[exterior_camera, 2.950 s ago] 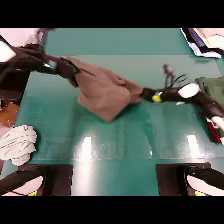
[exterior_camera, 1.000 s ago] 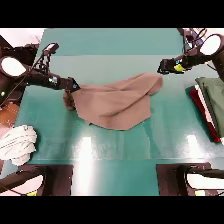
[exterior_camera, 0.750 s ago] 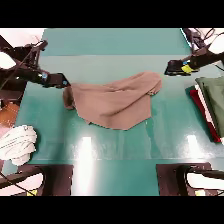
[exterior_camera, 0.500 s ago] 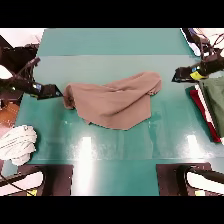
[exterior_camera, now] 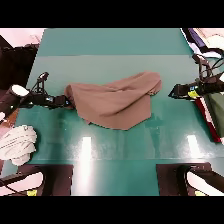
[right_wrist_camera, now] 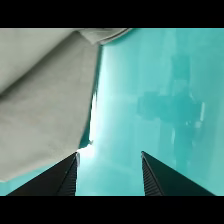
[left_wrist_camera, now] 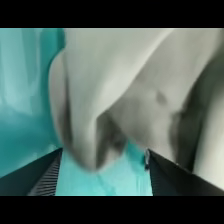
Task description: Fold the shirts.
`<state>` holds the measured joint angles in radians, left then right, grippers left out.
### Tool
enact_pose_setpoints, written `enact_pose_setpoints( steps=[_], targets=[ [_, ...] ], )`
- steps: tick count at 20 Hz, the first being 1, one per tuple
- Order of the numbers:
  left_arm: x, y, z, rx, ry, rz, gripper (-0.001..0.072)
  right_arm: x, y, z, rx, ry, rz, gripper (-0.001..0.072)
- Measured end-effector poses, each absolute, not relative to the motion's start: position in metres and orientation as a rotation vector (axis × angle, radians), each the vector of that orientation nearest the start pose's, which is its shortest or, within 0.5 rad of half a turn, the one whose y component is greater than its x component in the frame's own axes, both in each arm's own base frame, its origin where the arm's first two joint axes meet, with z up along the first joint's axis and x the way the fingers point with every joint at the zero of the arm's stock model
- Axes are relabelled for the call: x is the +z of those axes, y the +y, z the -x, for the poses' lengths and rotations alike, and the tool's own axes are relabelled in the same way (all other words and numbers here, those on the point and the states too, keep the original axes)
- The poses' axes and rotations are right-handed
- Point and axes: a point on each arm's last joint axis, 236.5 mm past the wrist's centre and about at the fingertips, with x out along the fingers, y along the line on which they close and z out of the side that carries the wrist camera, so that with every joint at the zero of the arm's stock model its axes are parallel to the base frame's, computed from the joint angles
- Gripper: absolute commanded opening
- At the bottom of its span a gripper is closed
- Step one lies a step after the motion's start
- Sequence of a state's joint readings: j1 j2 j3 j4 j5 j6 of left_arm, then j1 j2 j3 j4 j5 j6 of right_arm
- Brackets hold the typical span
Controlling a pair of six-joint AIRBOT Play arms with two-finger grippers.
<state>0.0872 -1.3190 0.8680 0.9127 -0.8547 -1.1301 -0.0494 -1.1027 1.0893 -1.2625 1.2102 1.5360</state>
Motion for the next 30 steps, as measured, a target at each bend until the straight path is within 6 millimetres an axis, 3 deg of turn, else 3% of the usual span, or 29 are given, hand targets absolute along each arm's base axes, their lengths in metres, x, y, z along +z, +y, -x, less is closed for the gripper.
enact_pose_setpoints(
  steps=[2,4,6,9,12,18,21,24,30],
  targets=[
    [-0.06,-0.083,-0.385,-0.331,1.159,0.36,0.0624,0.052,0.054,-0.35,0.171,1.196,-0.29,0.0442],
    [-0.066,-0.086,-0.385,-0.322,1.17,0.374,0.0274,0.051,0.054,-0.35,0.172,1.194,-0.298,0.0442],
    [-0.069,-0.088,-0.386,-0.314,1.173,0.383,0.0034,0.051,0.056,-0.35,0.175,1.19,-0.305,0.0442],
    [-0.066,-0.088,-0.39,-0.311,1.165,0.382,0.0028,0.051,0.056,-0.35,0.177,1.189,-0.309,0.0442],
    [-0.036,-0.085,-0.401,-0.353,1.142,0.283,0.0028,0.051,0.057,-0.35,0.176,1.187,-0.31,0.0442],
    [0.097,-0.059,-0.415,-0.446,0.968,-0.151,0.0028,0.051,0.056,-0.351,0.176,1.184,-0.309,0.0442],
    [0.139,-0.052,-0.409,-0.475,0.889,-0.307,0.0028,0.049,0.056,-0.351,0.18,1.19,-0.302,0.0442],
    [0.154,-0.049,-0.405,-0.487,0.866,-0.375,0.0029,0.037,0.056,-0.352,0.18,1.223,-0.304,0.0442],
    [0.16,-0.048,-0.398,-0.49,0.872,-0.383,0.0028,0.004,0.062,-0.355,0.188,1.316,-0.341,0.0442]
  ],
)
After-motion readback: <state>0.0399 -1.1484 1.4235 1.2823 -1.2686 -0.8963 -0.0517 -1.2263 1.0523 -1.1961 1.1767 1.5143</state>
